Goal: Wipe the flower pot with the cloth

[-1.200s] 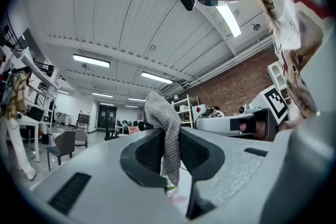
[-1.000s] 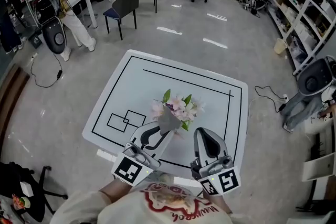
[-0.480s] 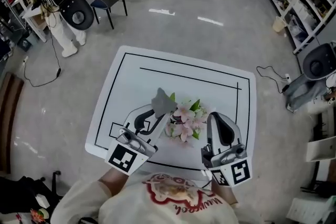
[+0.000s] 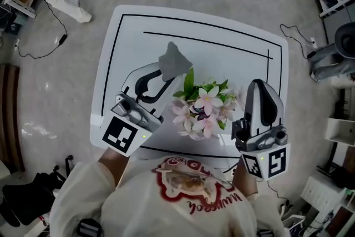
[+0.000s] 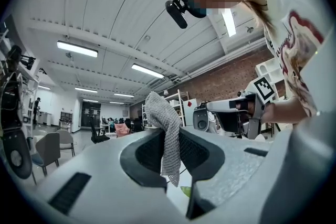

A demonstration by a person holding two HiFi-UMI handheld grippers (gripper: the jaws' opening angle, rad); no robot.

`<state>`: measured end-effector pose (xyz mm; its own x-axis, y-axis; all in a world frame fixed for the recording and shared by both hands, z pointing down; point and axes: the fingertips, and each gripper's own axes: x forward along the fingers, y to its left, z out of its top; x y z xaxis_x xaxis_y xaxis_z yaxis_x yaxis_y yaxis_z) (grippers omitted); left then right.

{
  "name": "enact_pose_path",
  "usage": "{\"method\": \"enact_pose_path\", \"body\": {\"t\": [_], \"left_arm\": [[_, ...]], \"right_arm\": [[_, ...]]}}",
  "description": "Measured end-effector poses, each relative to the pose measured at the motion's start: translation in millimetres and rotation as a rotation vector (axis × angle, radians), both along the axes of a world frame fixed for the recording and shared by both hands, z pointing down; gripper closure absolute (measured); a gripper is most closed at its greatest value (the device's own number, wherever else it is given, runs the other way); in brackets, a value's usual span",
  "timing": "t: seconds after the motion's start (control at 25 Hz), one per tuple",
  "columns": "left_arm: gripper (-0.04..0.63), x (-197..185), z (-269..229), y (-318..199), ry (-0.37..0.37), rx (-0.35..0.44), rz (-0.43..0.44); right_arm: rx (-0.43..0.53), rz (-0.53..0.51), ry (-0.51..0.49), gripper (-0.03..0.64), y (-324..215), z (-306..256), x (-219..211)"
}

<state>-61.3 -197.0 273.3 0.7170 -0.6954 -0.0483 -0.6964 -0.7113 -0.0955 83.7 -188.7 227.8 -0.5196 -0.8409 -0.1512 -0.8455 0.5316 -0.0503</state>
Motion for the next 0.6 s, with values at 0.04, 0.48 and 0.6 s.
{"method": "enact_pose_path", "body": {"t": [0.04, 0.48, 0.6], "left_arm": [[0.537, 3, 2, -3, -0.01, 0.008, 0.025], [0.538, 37, 34, -32, -0.188, 0.042, 0.253], [0.537, 42, 47, -39, -0.148, -0.005, 0.283]], "right_arm": [[-0.006, 0.005, 0.004, 0.618, -2, 3, 3], [-0.093, -0.043, -0.001, 0.617, -12, 29, 23], [-0.112, -0.049, 0.003, 0.617, -15, 37, 26]]}}
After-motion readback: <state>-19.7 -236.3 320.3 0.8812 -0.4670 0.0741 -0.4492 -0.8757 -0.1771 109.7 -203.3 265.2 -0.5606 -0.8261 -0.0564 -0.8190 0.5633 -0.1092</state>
